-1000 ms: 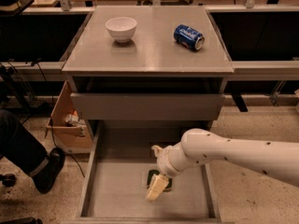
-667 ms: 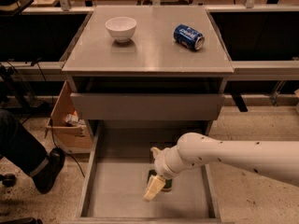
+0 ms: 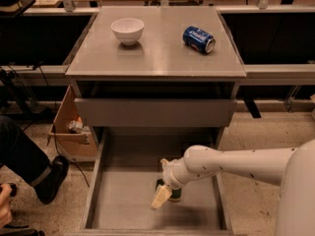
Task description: Pick sponge from middle drawer and place on counter
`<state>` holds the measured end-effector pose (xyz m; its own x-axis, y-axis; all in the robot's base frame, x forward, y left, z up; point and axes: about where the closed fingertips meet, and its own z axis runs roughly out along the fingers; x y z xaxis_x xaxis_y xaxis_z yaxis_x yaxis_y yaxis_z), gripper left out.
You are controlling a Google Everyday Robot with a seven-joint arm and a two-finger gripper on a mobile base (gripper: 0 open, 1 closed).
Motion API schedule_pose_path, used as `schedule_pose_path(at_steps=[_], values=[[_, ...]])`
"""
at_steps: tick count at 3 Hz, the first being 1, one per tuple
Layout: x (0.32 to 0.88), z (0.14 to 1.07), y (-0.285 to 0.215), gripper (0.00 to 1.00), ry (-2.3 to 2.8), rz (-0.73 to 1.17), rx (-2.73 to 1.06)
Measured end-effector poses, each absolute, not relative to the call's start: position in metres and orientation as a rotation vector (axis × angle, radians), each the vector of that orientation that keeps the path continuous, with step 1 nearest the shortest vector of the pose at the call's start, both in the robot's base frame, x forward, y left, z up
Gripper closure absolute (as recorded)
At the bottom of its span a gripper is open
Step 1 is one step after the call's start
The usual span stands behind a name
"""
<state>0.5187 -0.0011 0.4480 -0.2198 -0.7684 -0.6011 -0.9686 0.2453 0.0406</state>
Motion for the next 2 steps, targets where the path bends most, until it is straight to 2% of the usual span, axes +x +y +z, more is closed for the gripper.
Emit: schedule_pose_path(at_steps=[2], values=[[0.517, 0.386, -0.007, 0.00, 2.148, 0.611, -1.534]])
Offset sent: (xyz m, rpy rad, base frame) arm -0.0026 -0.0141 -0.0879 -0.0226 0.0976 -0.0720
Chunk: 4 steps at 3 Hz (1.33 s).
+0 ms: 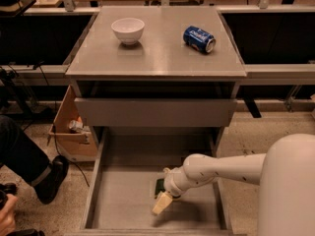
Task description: Pick sponge from middle drawer and place on counter
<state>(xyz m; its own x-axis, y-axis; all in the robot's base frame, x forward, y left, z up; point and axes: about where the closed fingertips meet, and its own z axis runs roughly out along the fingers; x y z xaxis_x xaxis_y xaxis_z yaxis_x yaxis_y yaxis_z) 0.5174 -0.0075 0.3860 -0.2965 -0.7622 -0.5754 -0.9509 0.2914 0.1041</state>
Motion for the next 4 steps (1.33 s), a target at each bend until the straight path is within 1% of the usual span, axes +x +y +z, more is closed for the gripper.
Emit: schedule_pose_path(at_steps=[1, 3, 4], values=[[0.511, 0.367, -0.010, 0.26, 2.175, 0.626, -1.522], [0.506, 0.367, -0.010, 0.73, 2.179, 0.616, -1.530], [0.504, 0.399, -0.008, 0.96, 2.156, 0.606, -1.549]])
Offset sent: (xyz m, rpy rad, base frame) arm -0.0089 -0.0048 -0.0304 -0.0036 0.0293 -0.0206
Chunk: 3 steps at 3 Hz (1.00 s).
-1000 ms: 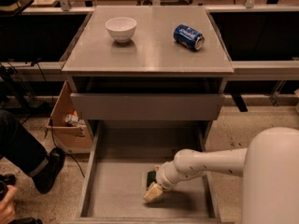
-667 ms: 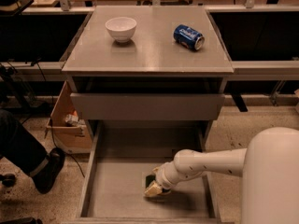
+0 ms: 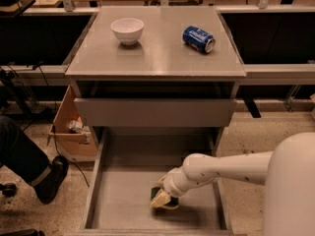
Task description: Pick sponge from middle drawer and place on counter
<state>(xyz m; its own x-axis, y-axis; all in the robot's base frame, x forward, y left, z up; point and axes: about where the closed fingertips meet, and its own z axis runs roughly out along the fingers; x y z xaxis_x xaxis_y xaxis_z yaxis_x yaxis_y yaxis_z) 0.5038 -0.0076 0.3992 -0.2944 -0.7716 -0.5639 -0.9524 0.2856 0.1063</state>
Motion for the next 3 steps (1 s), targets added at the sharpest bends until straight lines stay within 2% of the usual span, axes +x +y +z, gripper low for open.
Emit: schedule_pose_path(at_steps=[1, 2, 3], values=[[0.520, 0.472, -0.011, 1.00, 2.084, 0.573, -1.570], [0.531, 0.523, -0.021, 1.00, 2.034, 0.545, -1.587], [0.531, 0.523, -0.021, 1.00, 2.034, 0.545, -1.588]])
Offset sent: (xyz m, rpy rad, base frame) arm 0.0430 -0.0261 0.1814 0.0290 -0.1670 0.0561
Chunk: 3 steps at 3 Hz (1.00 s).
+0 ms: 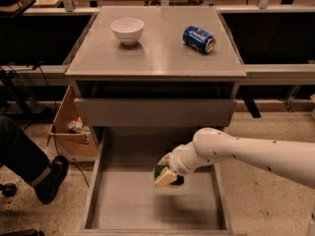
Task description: Pick sponge from middle drawer and place on counter
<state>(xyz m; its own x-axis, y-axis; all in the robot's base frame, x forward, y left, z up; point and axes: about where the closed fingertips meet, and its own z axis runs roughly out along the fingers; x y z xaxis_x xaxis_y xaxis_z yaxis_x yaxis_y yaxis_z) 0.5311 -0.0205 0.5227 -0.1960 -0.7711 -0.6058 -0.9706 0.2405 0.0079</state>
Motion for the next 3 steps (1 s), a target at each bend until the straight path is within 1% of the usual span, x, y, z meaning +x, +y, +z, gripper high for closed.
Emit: schedule_pose_path(at_steps=[1, 2, 3], values=[[0.535, 0.534, -0.010, 1.00, 2.016, 0.514, -1.617], [0.552, 0.574, 0.004, 1.00, 1.987, 0.419, -1.659], [0.573, 0.648, 0.006, 1.00, 1.950, 0.248, -1.653]])
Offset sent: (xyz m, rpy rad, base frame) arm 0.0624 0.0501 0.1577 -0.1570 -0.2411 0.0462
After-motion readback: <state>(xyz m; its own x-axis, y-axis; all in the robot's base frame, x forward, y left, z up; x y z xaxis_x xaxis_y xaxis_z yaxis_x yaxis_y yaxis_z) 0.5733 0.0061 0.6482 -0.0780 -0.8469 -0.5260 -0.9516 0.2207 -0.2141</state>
